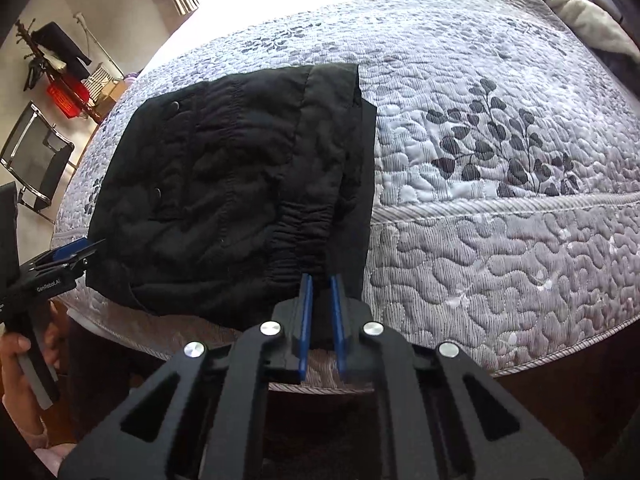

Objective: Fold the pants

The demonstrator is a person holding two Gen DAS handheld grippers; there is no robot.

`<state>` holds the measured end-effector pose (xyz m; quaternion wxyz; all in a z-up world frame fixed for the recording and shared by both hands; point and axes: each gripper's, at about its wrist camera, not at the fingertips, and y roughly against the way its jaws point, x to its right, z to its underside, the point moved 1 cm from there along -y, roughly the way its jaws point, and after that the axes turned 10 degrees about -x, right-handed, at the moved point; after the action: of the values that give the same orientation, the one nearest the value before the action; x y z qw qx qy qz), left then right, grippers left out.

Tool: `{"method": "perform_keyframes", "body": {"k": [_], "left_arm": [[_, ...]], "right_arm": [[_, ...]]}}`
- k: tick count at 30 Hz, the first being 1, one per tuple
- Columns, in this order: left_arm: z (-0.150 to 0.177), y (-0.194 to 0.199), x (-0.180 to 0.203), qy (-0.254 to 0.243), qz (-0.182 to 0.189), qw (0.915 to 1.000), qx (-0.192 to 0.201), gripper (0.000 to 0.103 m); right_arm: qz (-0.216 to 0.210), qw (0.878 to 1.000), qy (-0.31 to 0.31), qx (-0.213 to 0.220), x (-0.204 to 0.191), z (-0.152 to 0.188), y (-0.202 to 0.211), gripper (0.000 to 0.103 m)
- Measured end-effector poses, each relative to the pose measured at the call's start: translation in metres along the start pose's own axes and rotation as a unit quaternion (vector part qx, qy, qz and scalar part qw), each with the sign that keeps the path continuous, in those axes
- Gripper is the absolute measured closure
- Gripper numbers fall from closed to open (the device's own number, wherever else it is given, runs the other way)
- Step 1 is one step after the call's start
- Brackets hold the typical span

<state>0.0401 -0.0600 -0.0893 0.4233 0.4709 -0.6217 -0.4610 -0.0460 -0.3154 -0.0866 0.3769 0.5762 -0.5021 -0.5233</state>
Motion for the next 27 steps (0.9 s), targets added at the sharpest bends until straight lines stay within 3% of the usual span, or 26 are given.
{"method": "perform_keyframes", "body": {"k": [6, 16, 23, 27], "left_arm": [[0.003, -0.002, -0.001, -0.001, -0.003, 1.0, -0.002, 0.007], [0.002, 0.033, 0.018, -0.028, -0.002, 0.9988, 0.041, 0.007], [0.004, 0.04, 0.028, -0.045, -0.008, 0.9976, 0.051, 0.004], [0.003, 0.03, 0.027, -0.049, -0.016, 0.9977, 0.043, 0.004]], "right_arm": [[0.007, 1.0, -0.005, -0.005, 0.001, 0.007, -0.009, 0.095], [-0.005, 0.999, 0.026, 0.047, -0.025, -0.009, 0.03, 0.091], [-0.01, 0.999, 0.026, 0.035, -0.036, -0.021, 0.01, 0.073], [-0.015, 0.999, 0.016, 0.031, -0.033, -0.022, 0.0, 0.071]]}}
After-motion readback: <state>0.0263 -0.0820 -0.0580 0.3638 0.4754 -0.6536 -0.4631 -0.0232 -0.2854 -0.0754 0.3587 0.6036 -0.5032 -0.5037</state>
